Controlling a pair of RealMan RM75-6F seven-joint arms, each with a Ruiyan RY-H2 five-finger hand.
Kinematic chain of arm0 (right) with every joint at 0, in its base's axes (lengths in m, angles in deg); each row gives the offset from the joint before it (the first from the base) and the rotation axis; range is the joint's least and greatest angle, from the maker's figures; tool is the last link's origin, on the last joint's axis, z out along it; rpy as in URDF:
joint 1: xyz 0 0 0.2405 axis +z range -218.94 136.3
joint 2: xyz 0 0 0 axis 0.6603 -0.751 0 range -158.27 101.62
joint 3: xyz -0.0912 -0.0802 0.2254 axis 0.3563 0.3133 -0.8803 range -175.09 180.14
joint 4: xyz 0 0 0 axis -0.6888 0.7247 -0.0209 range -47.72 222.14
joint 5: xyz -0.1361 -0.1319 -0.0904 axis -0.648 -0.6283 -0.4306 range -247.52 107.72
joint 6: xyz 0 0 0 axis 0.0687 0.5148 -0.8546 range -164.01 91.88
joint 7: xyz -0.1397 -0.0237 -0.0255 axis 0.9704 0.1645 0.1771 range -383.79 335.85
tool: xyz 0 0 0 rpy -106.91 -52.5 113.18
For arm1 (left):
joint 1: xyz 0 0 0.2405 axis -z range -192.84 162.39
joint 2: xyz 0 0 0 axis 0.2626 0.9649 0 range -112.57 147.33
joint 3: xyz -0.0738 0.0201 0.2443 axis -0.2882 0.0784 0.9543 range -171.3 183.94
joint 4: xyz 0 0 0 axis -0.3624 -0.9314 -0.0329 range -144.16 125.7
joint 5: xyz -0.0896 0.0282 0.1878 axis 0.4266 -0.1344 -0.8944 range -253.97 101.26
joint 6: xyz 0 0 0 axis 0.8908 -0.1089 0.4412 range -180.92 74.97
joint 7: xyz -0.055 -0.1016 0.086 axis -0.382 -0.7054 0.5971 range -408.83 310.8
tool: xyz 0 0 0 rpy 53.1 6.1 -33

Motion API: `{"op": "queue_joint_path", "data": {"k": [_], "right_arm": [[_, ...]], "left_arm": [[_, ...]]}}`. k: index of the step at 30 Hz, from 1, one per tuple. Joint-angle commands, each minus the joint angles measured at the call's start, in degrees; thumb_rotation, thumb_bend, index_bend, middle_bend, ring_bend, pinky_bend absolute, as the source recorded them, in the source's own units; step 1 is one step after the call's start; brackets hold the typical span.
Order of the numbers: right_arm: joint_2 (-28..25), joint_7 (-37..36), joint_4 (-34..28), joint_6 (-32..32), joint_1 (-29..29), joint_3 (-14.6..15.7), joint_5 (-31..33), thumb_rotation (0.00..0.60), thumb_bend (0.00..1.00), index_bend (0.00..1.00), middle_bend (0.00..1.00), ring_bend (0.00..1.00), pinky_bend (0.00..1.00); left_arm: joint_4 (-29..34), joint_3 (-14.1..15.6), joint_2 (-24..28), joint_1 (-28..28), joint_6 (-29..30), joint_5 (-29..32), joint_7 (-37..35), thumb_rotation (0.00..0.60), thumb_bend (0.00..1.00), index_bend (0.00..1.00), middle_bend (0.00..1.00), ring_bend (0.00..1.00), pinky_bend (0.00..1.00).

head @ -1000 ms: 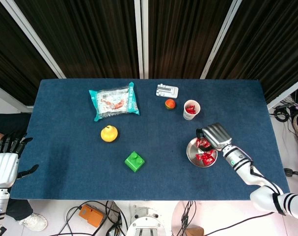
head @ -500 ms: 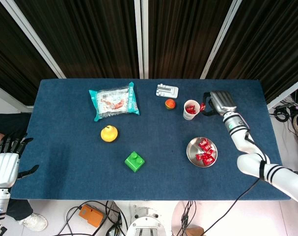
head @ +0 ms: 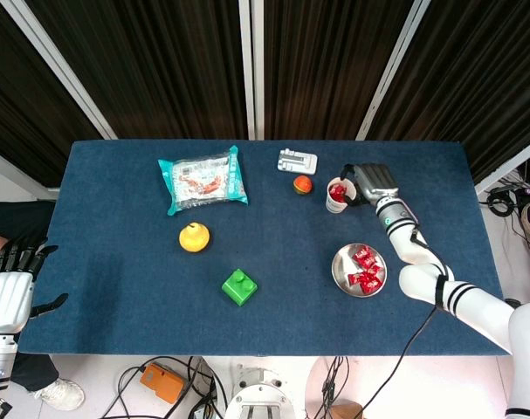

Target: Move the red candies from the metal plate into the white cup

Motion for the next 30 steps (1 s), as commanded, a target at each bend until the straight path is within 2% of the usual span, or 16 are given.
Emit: {"op": "queue_joint_path", "data": {"k": [1,4,7,9,12,16,20,23,30], "right_arm": [[-1.4,-0.8,-1.9,1.5,-0.9,-0.1,-1.0,0.600,0.48,0.43,0.99,1.00,1.00],[-3.5,-1.8,-4.9,3.8,-2.4,-0.1,-2.7,0.600,0.48,0.42,0.99,1.00,1.00],[-7.1,-3.9,-11.3,8.5,-6.0,0.9,-7.1,0.600,0.48,0.44,0.99,1.00,1.00],[-9.8,-5.2,-16.1,11.7,-8.9,2.8,-11.1,0.600,0.47,0.46,0.99,1.00,1.00],[-13.2,-5.4,-21.2,15.4,-12.6,6.4,-16.6,0.600,0.39,0.49,0.99,1.00,1.00],[-16.1,-4.7,-25.3,18.8,-16.4,11.3,-22.9,0.600,0.34,0.53,0.99,1.00,1.00],[-16.7,-3.0,-26.7,18.0,-17.7,15.5,-26.9,0.600,0.34,0.54,0.99,1.00,1.00],[-15.7,-1.1,-26.4,17.0,-18.1,17.2,-28.1,0.600,0.34,0.55,0.99,1.00,1.00],[-12.8,-0.9,-24.2,13.9,-17.3,16.9,-26.8,0.600,0.34,0.55,0.99,1.00,1.00]], "left_arm": [[0.0,-0.1,0.0,0.1,0.0,-0.1,0.0,0.600,0.04,0.20,0.14,0.03,0.00],[0.2,-0.1,0.0,0.2,0.1,-0.3,0.1,0.600,0.04,0.20,0.14,0.03,0.00],[0.1,-0.2,0.0,0.3,0.1,-0.4,0.1,0.600,0.04,0.20,0.14,0.03,0.00],[-0.1,-0.2,-0.3,0.4,0.0,-0.3,-0.1,0.600,0.04,0.20,0.14,0.03,0.00],[-0.3,-0.3,-0.5,0.5,0.0,-0.5,-0.3,0.600,0.04,0.20,0.14,0.03,0.00],[-0.6,-0.2,-0.6,0.5,0.2,-0.6,-0.5,0.600,0.04,0.20,0.14,0.03,0.00],[-0.8,-0.3,-0.7,0.3,0.5,-0.6,-0.8,0.600,0.04,0.20,0.14,0.03,0.00],[-0.9,-0.2,-0.9,0.3,0.5,-0.7,-0.8,0.600,0.04,0.20,0.14,0.03,0.00],[-0.8,-0.1,-0.9,0.2,0.8,-1.1,-0.7,0.600,0.04,0.20,0.14,0.03,0.00]]}}
